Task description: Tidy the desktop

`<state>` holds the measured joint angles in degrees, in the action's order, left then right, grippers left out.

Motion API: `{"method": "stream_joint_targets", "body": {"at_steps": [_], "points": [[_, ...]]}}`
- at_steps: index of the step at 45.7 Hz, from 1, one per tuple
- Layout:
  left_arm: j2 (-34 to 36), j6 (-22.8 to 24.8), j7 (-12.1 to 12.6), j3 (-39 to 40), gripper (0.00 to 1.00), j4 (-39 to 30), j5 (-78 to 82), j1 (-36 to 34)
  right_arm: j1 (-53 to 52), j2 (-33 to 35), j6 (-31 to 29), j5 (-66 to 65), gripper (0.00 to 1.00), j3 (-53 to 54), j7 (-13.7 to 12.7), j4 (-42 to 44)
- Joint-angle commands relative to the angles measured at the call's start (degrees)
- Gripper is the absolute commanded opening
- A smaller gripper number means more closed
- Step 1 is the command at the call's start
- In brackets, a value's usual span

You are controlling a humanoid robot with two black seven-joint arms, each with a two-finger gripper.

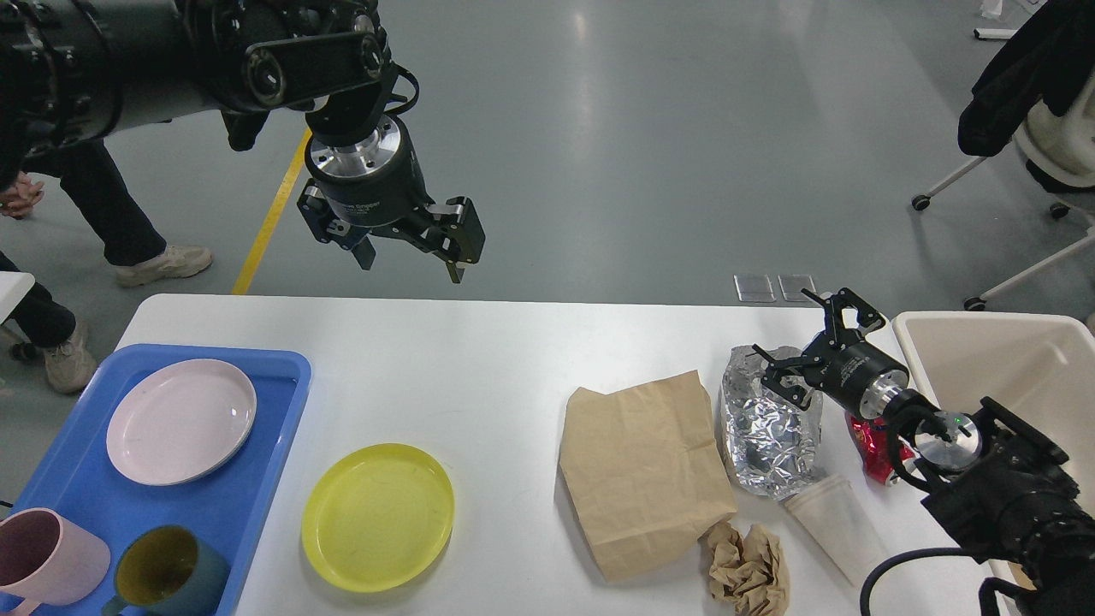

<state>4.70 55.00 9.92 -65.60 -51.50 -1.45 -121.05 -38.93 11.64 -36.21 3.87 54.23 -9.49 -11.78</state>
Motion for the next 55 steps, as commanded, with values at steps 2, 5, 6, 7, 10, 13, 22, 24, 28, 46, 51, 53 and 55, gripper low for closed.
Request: {"method": "stream_joint_targets", "body": {"at_steps": [2, 5, 6, 7, 10, 13, 22, 24, 28, 46, 51, 53, 55], "points": [[3.0, 0.0, 0.0, -2.0, 0.96, 0.0, 1.2, -2.5, 0.0, 0.0, 0.0, 0.0, 1.00, 0.0, 0.0, 0.0], [3.7, 0.0, 0.0, -2.8, 0.96, 0.0, 1.3, -3.4, 0.0, 0.0, 0.0, 0.0, 1.00, 0.0, 0.0, 0.0], [3.9, 0.0, 0.0, -3.0, 0.96, -0.1, 1.2, -3.6, 0.0, 0.0, 0.0, 0.0, 1.00, 0.0, 0.0, 0.0], [4.0, 0.0, 0.0, -3.1, 0.96, -0.1, 1.3, -3.8, 0.0, 0.0, 0.0, 0.0, 1.00, 0.0, 0.0, 0.0], [4.3, 0.0, 0.0, -3.1, 0.96, -0.1, 1.2, -4.0, 0.0, 0.0, 0.0, 0.0, 1.00, 0.0, 0.0, 0.0], [4.7, 0.0, -0.1, -2.8, 0.96, -0.2, 1.2, -4.0, -0.1, 0.0, 0.0, 0.0, 1.00, 0.0, 0.0, 0.0], [4.0, -1.9, -0.2, 0.8, 0.96, -0.4, 0.2, -3.9, 0.0, 0.0, 0.0, 0.0, 1.00, 0.0, 0.0, 0.0], [3.6, -2.1, -0.2, 2.5, 0.96, -0.4, 0.3, -3.9, 0.0, 0.0, 0.0, 0.0, 1.00, 0.0, 0.0, 0.0], [1.9, -2.5, -0.5, 5.4, 0.96, -0.4, 0.1, -3.9, -0.1, 0.0, 0.0, 0.0, 1.00, 0.0, 0.0, 0.0], [-14.5, 0.0, -0.8, 10.5, 0.96, -10.1, 0.0, 0.8, 0.0, 0.0, 0.0, 0.0, 1.00, 0.0, 0.0, 0.0], [-15.3, 0.0, -0.3, 9.9, 0.96, -9.8, 0.0, 7.7, 0.0, 0.0, 0.0, 0.0, 1.00, 0.0, 0.0, 0.0], [-15.3, 0.0, -0.1, 9.5, 0.96, -9.3, 0.4, 11.0, -0.1, 0.0, 0.0, 0.0, 1.00, 0.0, 0.0, 0.0], [-15.3, 0.0, 0.1, 9.0, 0.96, -8.6, 1.0, 14.0, 0.0, 0.0, 0.0, 0.0, 1.00, 0.0, 0.0, 0.0]]}}
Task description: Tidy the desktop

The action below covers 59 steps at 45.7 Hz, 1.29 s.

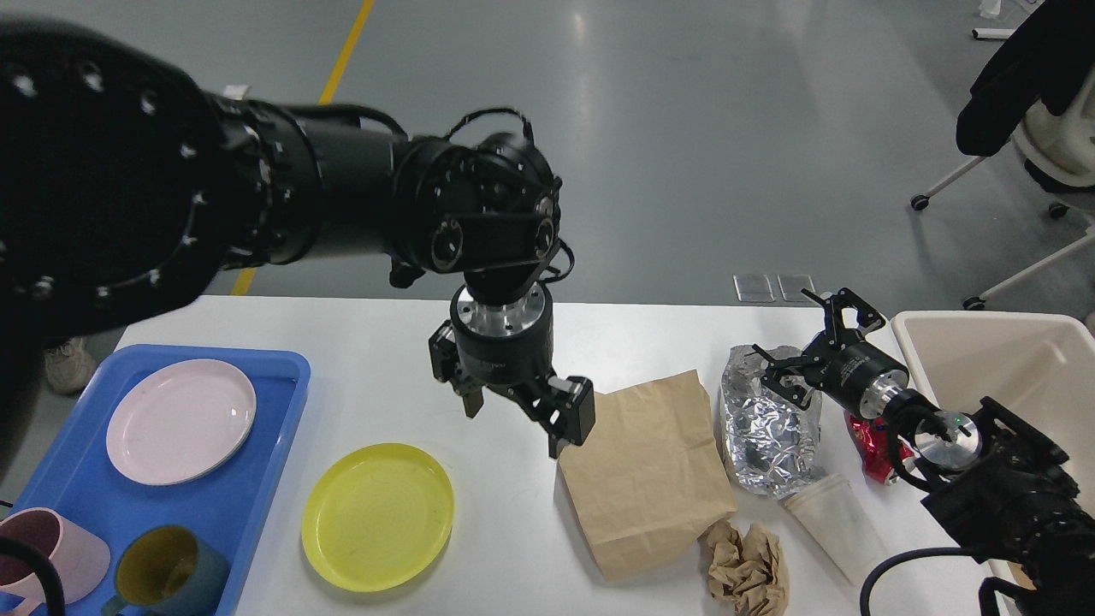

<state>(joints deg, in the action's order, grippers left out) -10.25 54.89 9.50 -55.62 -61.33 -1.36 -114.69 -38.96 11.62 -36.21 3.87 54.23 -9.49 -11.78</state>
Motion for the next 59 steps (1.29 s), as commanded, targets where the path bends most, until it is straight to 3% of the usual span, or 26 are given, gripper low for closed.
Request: {"method": "stream_joint_targets", "body": {"at_steps": [1, 8, 18, 27, 35, 42, 46, 59], "points": [[-0.3, 0.1, 0.6, -1.4, 0.96, 2.0, 1.0, 9.2, 0.0, 0.0, 0.0, 0.0, 1.00, 0.0, 0.0, 0.0], [-0.3, -0.6, 0.8, -5.5, 0.96, 11.7, 1.1, 20.0, 0.0, 0.0, 0.0, 0.0, 1.00, 0.0, 0.0, 0.0], [-0.1, -21.6, 0.7, -6.0, 0.96, 14.0, 1.1, 28.6, 0.0, 0.0, 0.0, 0.0, 1.00, 0.0, 0.0, 0.0], [-0.1, -34.1, 0.6, -6.0, 0.94, 14.0, 0.8, 32.1, -0.1, 0.0, 0.0, 0.0, 1.00, 0.0, 0.0, 0.0], [0.1, -35.1, 1.5, -6.1, 0.94, 14.0, 0.7, 34.4, 0.0, 0.0, 0.0, 0.0, 1.00, 0.0, 0.0, 0.0], [0.8, -35.1, 7.4, -6.1, 0.91, 14.5, -0.1, 35.3, 0.0, 0.0, 0.0, 0.0, 1.00, 0.0, 0.0, 0.0], [1.3, -35.5, 9.4, -6.1, 0.87, 14.6, -0.2, 36.3, -0.1, 0.0, 0.0, 0.0, 1.00, 0.0, 0.0, 0.0], [3.3, -35.5, 10.3, -6.1, 0.87, 16.3, -1.4, 37.9, -0.1, 0.0, 0.0, 0.0, 1.00, 0.0, 0.0, 0.0]]}}
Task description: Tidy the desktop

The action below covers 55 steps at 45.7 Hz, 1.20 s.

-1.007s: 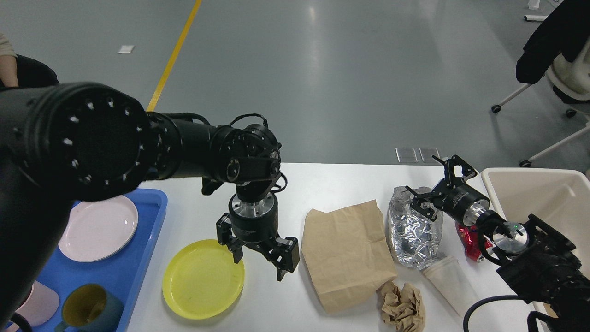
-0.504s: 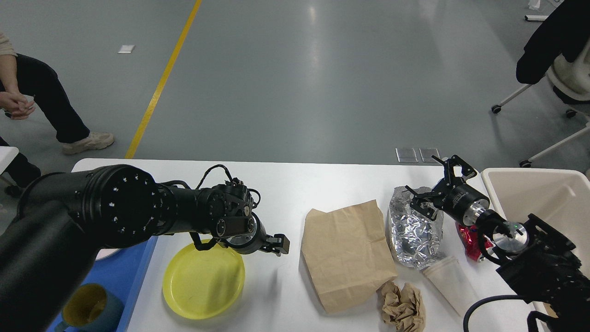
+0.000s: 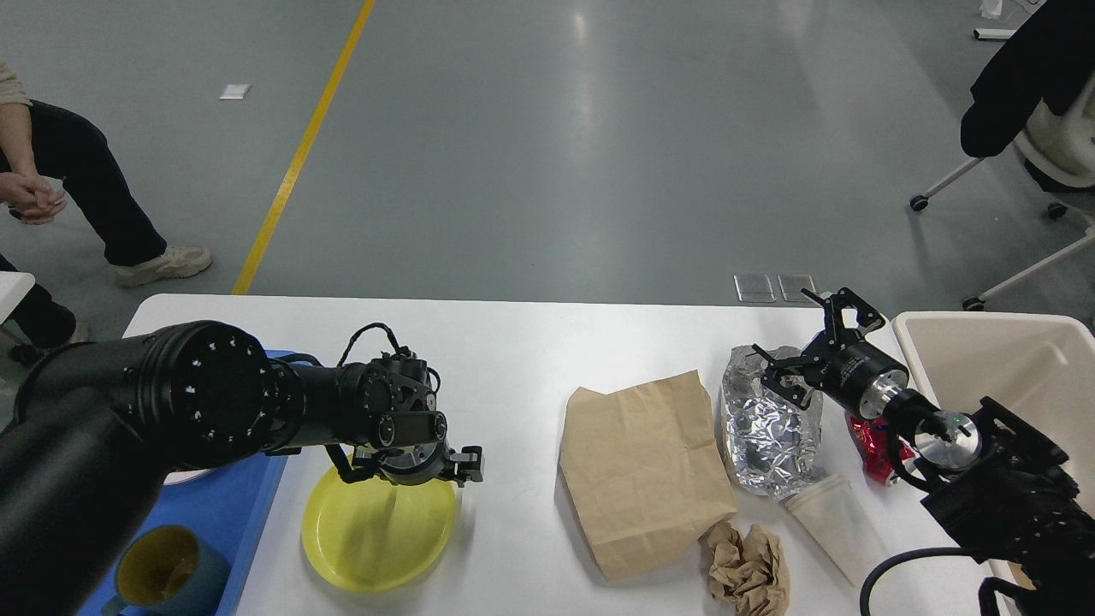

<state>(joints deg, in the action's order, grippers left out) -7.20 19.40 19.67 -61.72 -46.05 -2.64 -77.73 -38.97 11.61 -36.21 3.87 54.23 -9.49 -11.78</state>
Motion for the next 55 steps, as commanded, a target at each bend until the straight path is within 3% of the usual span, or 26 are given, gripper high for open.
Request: {"method": "stream_joint_targets", "body": {"at_steps": [1, 17, 25, 31, 38, 55], "points": [[0.3, -0.1, 0.1, 0.0, 0.87, 1.5, -0.1, 1.6, 0.0, 0.0, 0.0, 0.0, 1.00, 0.0, 0.0, 0.0], [-0.3, -0.2, -0.7, 0.6, 0.86, 3.6, -0.1, 2.0, 0.0, 0.0, 0.0, 0.0, 1.00, 0.0, 0.0, 0.0], [-0.3, -0.1, -0.5, 0.7, 0.58, 3.6, -1.0, 2.2, -0.1, 0.0, 0.0, 0.0, 1.00, 0.0, 0.0, 0.0], [-0.2, 0.1, -0.5, 0.7, 0.52, 3.6, -2.4, 2.4, 0.0, 0.1, 0.0, 0.0, 1.00, 0.0, 0.0, 0.0], [-0.2, 0.5, -0.2, 0.7, 0.34, 3.5, -2.5, 2.4, 0.0, 0.0, 0.0, 0.0, 1.00, 0.0, 0.0, 0.0], [-0.1, 0.6, -0.1, 0.6, 0.10, 3.2, -3.5, 1.4, 0.0, 0.0, 0.0, 0.0, 1.00, 0.0, 0.0, 0.0]]}}
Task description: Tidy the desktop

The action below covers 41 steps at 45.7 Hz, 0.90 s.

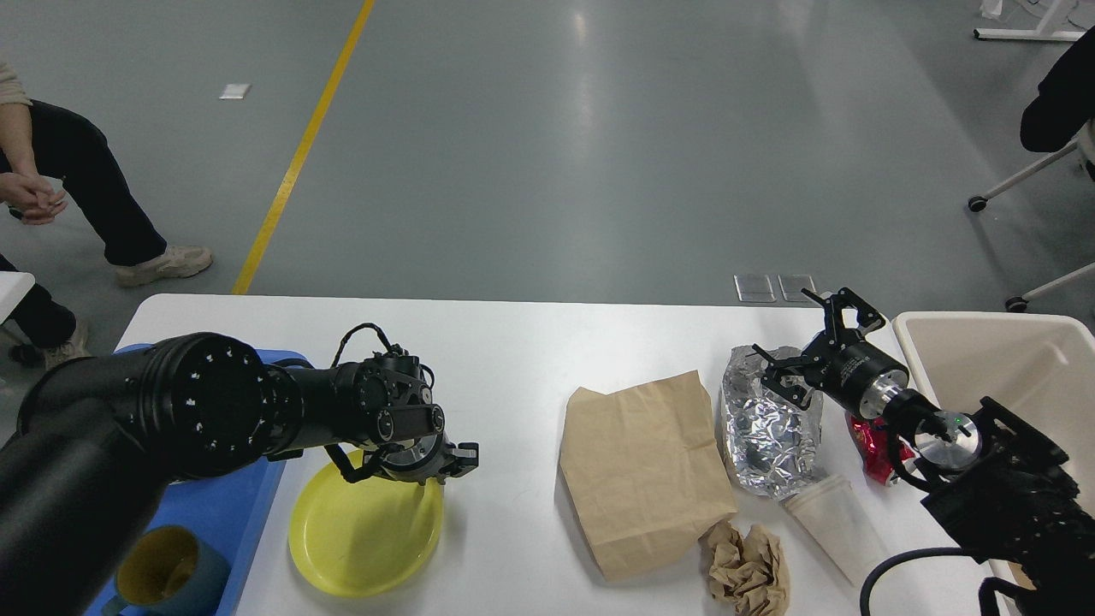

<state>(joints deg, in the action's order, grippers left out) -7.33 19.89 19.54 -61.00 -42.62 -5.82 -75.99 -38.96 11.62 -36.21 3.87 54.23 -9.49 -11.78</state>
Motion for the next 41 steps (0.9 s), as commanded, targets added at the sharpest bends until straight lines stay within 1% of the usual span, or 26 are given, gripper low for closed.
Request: {"method": "stream_joint_targets", "body": {"at_steps": [1, 5, 6, 27, 33, 41], "points": [[0.0, 0.2, 0.1, 0.0, 0.09, -0.2, -0.3, -0.4, 0.0, 0.0, 0.0, 0.0, 1.00, 0.0, 0.0, 0.0], [0.1, 0.4, 0.1, -0.1, 0.01, -0.2, -0.4, -0.5, 0.0, 0.0, 0.0, 0.0, 1.00, 0.0, 0.0, 0.0], [0.1, 0.6, 0.1, -0.1, 0.00, -0.2, -0.4, -0.5, 0.0, 0.0, 0.0, 0.0, 1.00, 0.0, 0.0, 0.0], [0.3, 1.6, 0.1, 0.1, 0.00, -0.2, -0.7, -0.6, 0.0, 0.0, 0.0, 0.0, 1.00, 0.0, 0.0, 0.0], [0.2, 5.2, 0.1, 0.4, 0.00, -0.2, -3.0, -2.8, 0.0, 0.0, 0.0, 0.0, 1.00, 0.0, 0.0, 0.0], [0.0, 12.1, 0.1, 1.0, 0.00, -0.4, -6.2, -7.2, -0.1, 0.0, 0.0, 0.0, 1.00, 0.0, 0.0, 0.0]]}}
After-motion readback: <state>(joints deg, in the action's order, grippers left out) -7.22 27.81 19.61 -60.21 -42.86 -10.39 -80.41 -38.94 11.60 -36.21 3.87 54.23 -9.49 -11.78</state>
